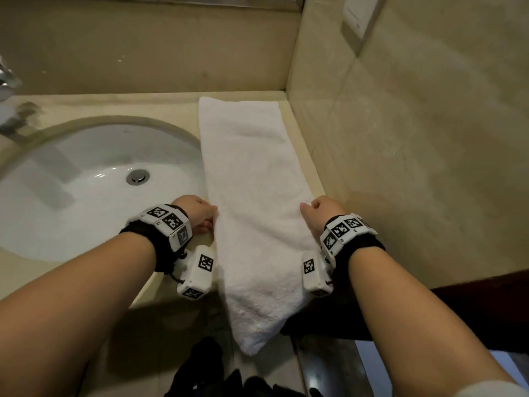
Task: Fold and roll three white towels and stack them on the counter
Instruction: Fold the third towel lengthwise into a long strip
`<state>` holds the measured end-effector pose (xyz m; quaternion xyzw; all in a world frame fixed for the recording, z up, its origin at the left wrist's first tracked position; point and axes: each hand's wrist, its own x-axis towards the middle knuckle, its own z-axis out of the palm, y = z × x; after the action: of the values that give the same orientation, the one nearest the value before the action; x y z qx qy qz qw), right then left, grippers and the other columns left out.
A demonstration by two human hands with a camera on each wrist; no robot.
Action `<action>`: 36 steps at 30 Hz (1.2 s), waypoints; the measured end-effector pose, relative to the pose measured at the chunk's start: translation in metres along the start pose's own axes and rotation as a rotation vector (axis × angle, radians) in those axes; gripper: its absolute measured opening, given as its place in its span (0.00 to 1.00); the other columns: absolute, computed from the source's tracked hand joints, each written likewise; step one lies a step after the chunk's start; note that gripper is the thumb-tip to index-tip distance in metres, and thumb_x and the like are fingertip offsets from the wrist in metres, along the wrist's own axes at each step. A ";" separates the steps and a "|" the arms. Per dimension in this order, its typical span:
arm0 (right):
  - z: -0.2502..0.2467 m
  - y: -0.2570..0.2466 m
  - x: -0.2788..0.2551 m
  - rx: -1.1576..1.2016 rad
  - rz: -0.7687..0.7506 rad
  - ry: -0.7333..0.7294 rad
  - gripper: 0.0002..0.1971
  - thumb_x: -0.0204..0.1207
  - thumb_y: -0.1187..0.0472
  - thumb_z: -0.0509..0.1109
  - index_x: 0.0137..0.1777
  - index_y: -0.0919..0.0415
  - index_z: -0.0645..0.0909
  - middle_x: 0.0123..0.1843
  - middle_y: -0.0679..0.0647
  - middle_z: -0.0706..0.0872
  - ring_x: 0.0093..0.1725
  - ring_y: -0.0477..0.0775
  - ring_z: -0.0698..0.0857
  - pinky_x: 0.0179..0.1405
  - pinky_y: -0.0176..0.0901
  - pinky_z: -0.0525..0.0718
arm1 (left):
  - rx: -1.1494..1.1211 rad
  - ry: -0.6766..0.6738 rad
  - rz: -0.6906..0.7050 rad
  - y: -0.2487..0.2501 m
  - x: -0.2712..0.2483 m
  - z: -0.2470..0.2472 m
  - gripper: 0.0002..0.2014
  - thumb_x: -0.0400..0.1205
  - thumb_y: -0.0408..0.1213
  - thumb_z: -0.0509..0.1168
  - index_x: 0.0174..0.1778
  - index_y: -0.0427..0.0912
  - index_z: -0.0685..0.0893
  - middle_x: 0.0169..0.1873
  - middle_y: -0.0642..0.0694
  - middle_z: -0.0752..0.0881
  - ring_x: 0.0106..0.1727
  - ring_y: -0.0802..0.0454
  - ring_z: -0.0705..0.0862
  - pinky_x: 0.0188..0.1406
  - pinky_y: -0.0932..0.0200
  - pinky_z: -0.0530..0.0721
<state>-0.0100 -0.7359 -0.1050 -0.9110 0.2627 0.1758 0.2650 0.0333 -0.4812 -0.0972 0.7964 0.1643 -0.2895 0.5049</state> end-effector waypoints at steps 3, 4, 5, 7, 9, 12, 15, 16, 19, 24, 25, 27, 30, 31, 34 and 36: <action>-0.005 -0.006 0.016 -0.015 0.040 0.037 0.18 0.79 0.54 0.60 0.28 0.53 0.63 0.37 0.54 0.75 0.40 0.56 0.74 0.43 0.42 0.71 | -0.031 -0.003 -0.005 0.026 0.034 -0.009 0.08 0.80 0.31 0.63 0.35 0.37 0.76 0.31 0.39 0.79 0.30 0.45 0.78 0.25 0.59 0.83; -0.007 -0.008 0.019 -0.018 0.059 0.065 0.14 0.80 0.57 0.60 0.32 0.55 0.67 0.42 0.58 0.77 0.44 0.57 0.75 0.46 0.43 0.73 | -0.033 -0.013 -0.011 0.035 0.046 -0.012 0.08 0.80 0.30 0.63 0.35 0.36 0.76 0.31 0.38 0.78 0.30 0.45 0.78 0.24 0.60 0.84; -0.009 -0.011 0.022 -0.020 0.089 0.086 0.08 0.80 0.60 0.59 0.38 0.58 0.70 0.47 0.62 0.78 0.48 0.59 0.78 0.49 0.45 0.75 | -0.029 -0.025 -0.018 0.046 0.060 -0.015 0.09 0.80 0.30 0.63 0.34 0.36 0.76 0.30 0.38 0.78 0.29 0.45 0.78 0.23 0.60 0.84; -0.012 -0.014 0.027 -0.057 0.137 0.041 0.04 0.80 0.62 0.58 0.47 0.62 0.73 0.56 0.65 0.82 0.57 0.64 0.81 0.54 0.45 0.77 | -0.017 -0.025 -0.027 0.062 0.083 -0.021 0.12 0.81 0.32 0.63 0.31 0.37 0.74 0.28 0.40 0.78 0.26 0.47 0.80 0.25 0.61 0.85; -0.019 -0.021 0.036 -0.076 0.160 -0.060 0.10 0.81 0.59 0.57 0.43 0.62 0.74 0.51 0.62 0.84 0.55 0.62 0.82 0.51 0.45 0.77 | -0.005 -0.036 -0.030 0.078 0.107 -0.027 0.12 0.82 0.35 0.62 0.32 0.38 0.74 0.30 0.42 0.79 0.25 0.50 0.83 0.24 0.63 0.86; -0.027 -0.040 0.057 0.058 0.123 -0.076 0.15 0.80 0.47 0.57 0.41 0.58 0.73 0.39 0.53 0.80 0.44 0.57 0.79 0.44 0.42 0.72 | -0.036 -0.059 -0.071 0.097 0.136 -0.036 0.10 0.81 0.39 0.64 0.40 0.35 0.78 0.39 0.37 0.83 0.40 0.42 0.84 0.48 0.50 0.87; -0.029 -0.062 0.086 0.010 0.115 -0.013 0.11 0.81 0.52 0.58 0.46 0.60 0.73 0.43 0.58 0.82 0.48 0.60 0.81 0.45 0.43 0.73 | -0.088 -0.034 -0.072 0.115 0.158 -0.045 0.08 0.80 0.39 0.66 0.41 0.37 0.79 0.36 0.40 0.83 0.35 0.44 0.83 0.28 0.59 0.87; -0.029 -0.065 0.092 -0.049 0.126 0.010 0.10 0.82 0.56 0.58 0.49 0.62 0.76 0.50 0.62 0.84 0.53 0.63 0.82 0.47 0.44 0.74 | -0.090 -0.026 -0.072 0.119 0.163 -0.047 0.09 0.79 0.39 0.66 0.39 0.38 0.78 0.34 0.41 0.82 0.33 0.45 0.82 0.22 0.62 0.85; -0.028 -0.070 0.108 -0.174 0.183 0.032 0.15 0.81 0.61 0.55 0.61 0.68 0.76 0.61 0.67 0.81 0.61 0.65 0.80 0.53 0.46 0.76 | -0.085 -0.023 -0.069 0.132 0.182 -0.055 0.10 0.80 0.41 0.65 0.39 0.38 0.78 0.33 0.42 0.82 0.33 0.44 0.81 0.30 0.55 0.83; -0.032 -0.088 0.137 -0.158 0.130 -0.018 0.19 0.81 0.45 0.54 0.56 0.60 0.73 0.46 0.54 0.82 0.51 0.61 0.81 0.44 0.43 0.72 | -0.092 -0.050 -0.022 0.144 0.204 -0.068 0.15 0.81 0.41 0.63 0.57 0.33 0.79 0.49 0.34 0.83 0.49 0.36 0.83 0.57 0.40 0.84; -0.034 -0.094 0.147 -0.154 0.120 -0.011 0.17 0.81 0.45 0.55 0.55 0.59 0.73 0.45 0.54 0.82 0.49 0.61 0.80 0.44 0.43 0.71 | -0.099 -0.050 -0.009 0.146 0.209 -0.071 0.14 0.81 0.40 0.63 0.56 0.33 0.79 0.48 0.34 0.83 0.47 0.36 0.84 0.54 0.42 0.86; -0.038 -0.102 0.159 -0.186 0.142 0.028 0.17 0.82 0.51 0.55 0.57 0.64 0.75 0.53 0.62 0.84 0.52 0.63 0.81 0.44 0.42 0.70 | -0.158 -0.066 0.005 0.148 0.215 -0.076 0.06 0.82 0.36 0.62 0.44 0.37 0.80 0.39 0.37 0.83 0.34 0.41 0.86 0.30 0.56 0.89; -0.038 -0.106 0.171 -0.262 0.178 0.031 0.16 0.83 0.57 0.54 0.57 0.69 0.75 0.60 0.67 0.82 0.58 0.65 0.81 0.45 0.42 0.70 | -0.230 -0.110 -0.030 0.150 0.224 -0.081 0.08 0.83 0.34 0.61 0.37 0.41 0.77 0.36 0.40 0.82 0.33 0.45 0.83 0.22 0.61 0.86; -0.039 -0.106 0.172 -0.248 0.179 0.022 0.16 0.83 0.56 0.53 0.58 0.69 0.74 0.61 0.67 0.82 0.59 0.65 0.80 0.45 0.43 0.70 | -0.240 -0.125 -0.033 0.150 0.225 -0.081 0.08 0.83 0.35 0.61 0.37 0.41 0.77 0.37 0.40 0.82 0.35 0.44 0.83 0.24 0.60 0.86; -0.043 -0.116 0.181 -0.139 0.138 -0.006 0.24 0.82 0.46 0.52 0.61 0.67 0.73 0.61 0.65 0.81 0.59 0.64 0.80 0.48 0.44 0.70 | -0.259 -0.131 -0.021 0.153 0.230 -0.083 0.09 0.82 0.39 0.61 0.36 0.42 0.77 0.33 0.42 0.82 0.33 0.47 0.83 0.22 0.61 0.87; -0.047 -0.128 0.193 -0.056 0.130 -0.002 0.25 0.80 0.40 0.51 0.54 0.63 0.75 0.52 0.61 0.83 0.52 0.62 0.81 0.49 0.46 0.71 | -0.220 -0.103 0.018 0.157 0.237 -0.084 0.08 0.82 0.39 0.61 0.38 0.43 0.78 0.33 0.43 0.81 0.32 0.48 0.81 0.20 0.64 0.85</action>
<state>0.2257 -0.7450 -0.1064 -0.8987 0.3162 0.2010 0.2279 0.3293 -0.4817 -0.1075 0.7217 0.1617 -0.3058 0.5996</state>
